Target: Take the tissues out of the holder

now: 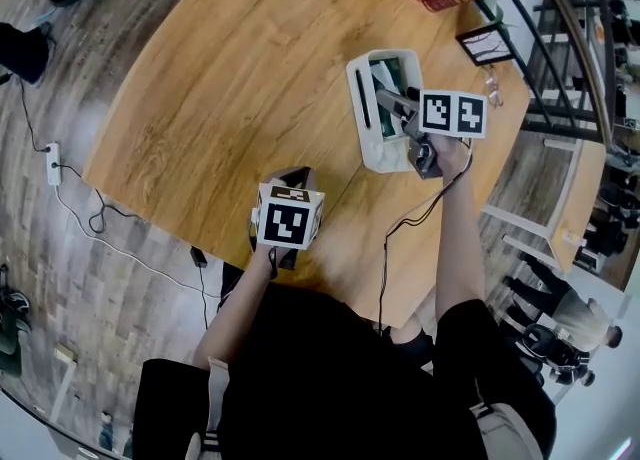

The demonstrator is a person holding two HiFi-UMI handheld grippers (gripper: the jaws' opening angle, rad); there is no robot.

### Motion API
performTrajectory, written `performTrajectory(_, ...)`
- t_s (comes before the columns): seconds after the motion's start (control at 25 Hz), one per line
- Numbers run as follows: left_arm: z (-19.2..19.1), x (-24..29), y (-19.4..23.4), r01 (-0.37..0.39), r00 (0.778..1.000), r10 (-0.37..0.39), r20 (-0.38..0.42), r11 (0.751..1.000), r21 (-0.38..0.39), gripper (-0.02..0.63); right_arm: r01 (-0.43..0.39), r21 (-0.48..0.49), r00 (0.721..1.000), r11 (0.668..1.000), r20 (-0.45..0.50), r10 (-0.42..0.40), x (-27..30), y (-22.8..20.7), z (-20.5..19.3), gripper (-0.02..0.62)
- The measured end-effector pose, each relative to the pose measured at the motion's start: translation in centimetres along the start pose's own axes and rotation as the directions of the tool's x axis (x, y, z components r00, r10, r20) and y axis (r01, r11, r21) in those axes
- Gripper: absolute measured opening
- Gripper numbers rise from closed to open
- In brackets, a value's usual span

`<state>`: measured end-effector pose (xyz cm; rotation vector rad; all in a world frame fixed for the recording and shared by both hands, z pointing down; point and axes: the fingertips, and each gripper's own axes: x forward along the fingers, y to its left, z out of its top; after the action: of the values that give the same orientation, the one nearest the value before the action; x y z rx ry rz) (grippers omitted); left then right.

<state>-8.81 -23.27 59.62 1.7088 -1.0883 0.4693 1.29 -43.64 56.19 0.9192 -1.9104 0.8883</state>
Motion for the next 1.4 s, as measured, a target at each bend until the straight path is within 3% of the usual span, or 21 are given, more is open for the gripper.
performTrajectory(0.32, 0.1, 0.0, 0.7, 0.004, 1.000, -0.003, 0.005, 1.000, -0.026, 0.011, 0.112, -0.157, 0.983, 0.981, -0.130, -0.133, 1.4, -0.5, -0.5, 0.348)
performTrajectory(0.68, -0.4, 0.4, 0.9, 0.006, 1.000, -0.006, -0.002, 0.999, -0.040, 0.011, 0.067, -0.104, 0.964, 0.992, -0.250, -0.091, 2.7, -0.3, -1.0, 0.310)
performTrajectory(1.04, -0.4, 0.6, 0.8, 0.005, 1.000, -0.006, -0.006, 0.999, -0.043, 0.011, 0.057, -0.102, 0.969, 0.993, -0.234, -0.080, 2.3, -0.2, -0.8, 0.218)
performTrajectory(1.4, -0.6, 0.4, 0.8, -0.003, 1.000, 0.003, -0.007, 0.999, -0.037, 0.011, 0.074, -0.106, 0.980, 0.992, -0.178, -0.092, 1.1, -0.2, -0.6, 0.190)
